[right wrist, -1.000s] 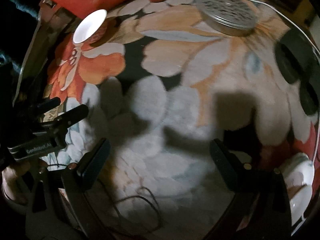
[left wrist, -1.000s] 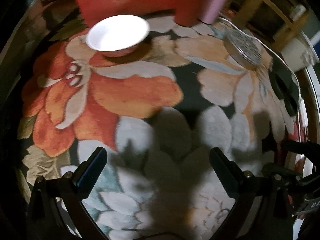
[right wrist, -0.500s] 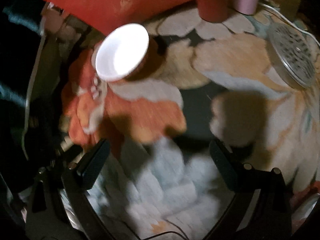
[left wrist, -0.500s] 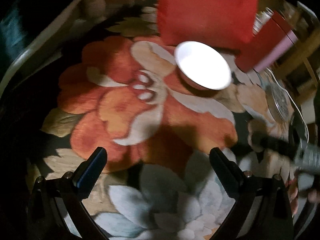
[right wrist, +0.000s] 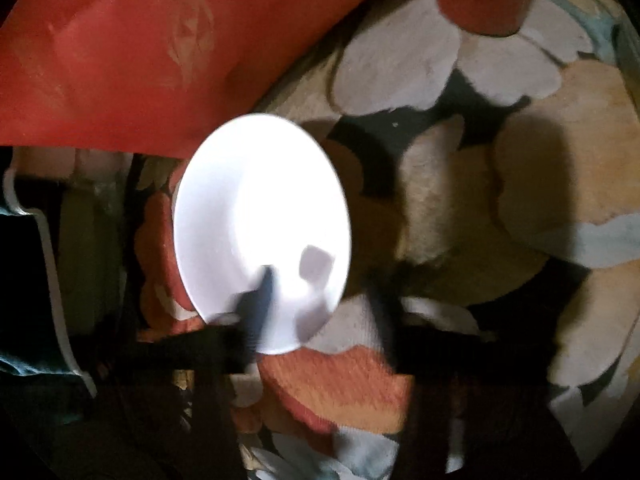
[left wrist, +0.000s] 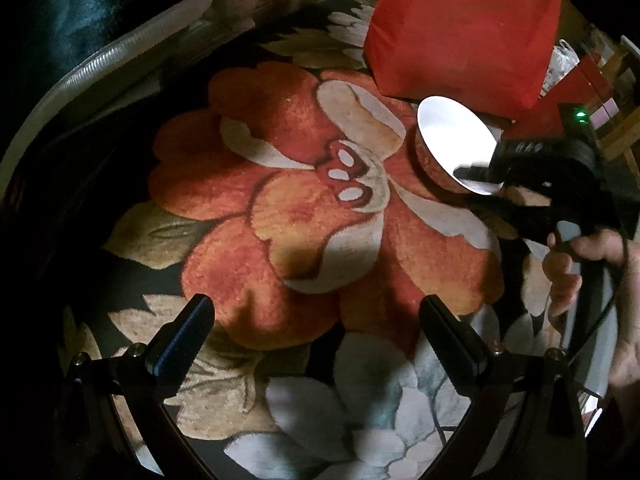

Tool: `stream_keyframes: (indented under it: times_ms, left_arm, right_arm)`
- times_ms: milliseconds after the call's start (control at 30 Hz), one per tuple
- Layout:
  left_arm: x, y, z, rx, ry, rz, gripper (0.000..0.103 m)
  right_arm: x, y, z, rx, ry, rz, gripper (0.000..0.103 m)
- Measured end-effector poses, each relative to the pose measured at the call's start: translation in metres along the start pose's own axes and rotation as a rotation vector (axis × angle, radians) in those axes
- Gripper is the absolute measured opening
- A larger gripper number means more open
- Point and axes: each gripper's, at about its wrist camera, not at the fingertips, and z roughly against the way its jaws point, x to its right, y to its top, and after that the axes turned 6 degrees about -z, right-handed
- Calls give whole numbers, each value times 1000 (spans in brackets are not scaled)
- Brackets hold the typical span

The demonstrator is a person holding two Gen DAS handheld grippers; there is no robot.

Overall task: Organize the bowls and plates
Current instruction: 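Grasp the rim of the last white bowl with the right tool, then lift the last white bowl with the right tool and carry it to the stack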

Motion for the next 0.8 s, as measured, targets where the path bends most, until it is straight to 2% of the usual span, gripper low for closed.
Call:
stream_keyframes:
  times_ms: [100, 200, 333, 400, 533, 667, 700, 733, 800]
  left_arm:
    - [-2, -1, 1, 3, -1, -1, 102]
    - [-5, -2, -2, -3, -10, 10, 102]
    - [-6, -4, -5, -15, -31, 14, 102]
    - [-4, -5, -8, -24, -41, 9, 102]
    - [4, -7, -18, -51, -82, 3, 102]
    - [19, -8, -30, -71, -116, -17, 100]
    - [22, -9, -33, -74, -120, -21, 95]
    - [26, -11, -37, -80, -120, -25, 85]
    - [31, -10, -44, -88, -112, -29, 81]
  right_arm:
    - [0, -6, -1, -6, 8, 36, 20]
    - [6, -15, 2, -51, 57, 77, 18]
    - [10, -32, 0, -183, 138, 180, 17]
    - [10, -47, -3, -251, 126, 257, 13]
    - [6, -72, -8, -363, 123, 395, 13]
    - [1, -91, 0, -334, 88, 478, 17]
    - [0, -96, 2, -311, 71, 479, 17]
    - [-1, -101, 3, -292, 58, 477, 17]
    - [-3, -108, 7, -240, 43, 475, 18]
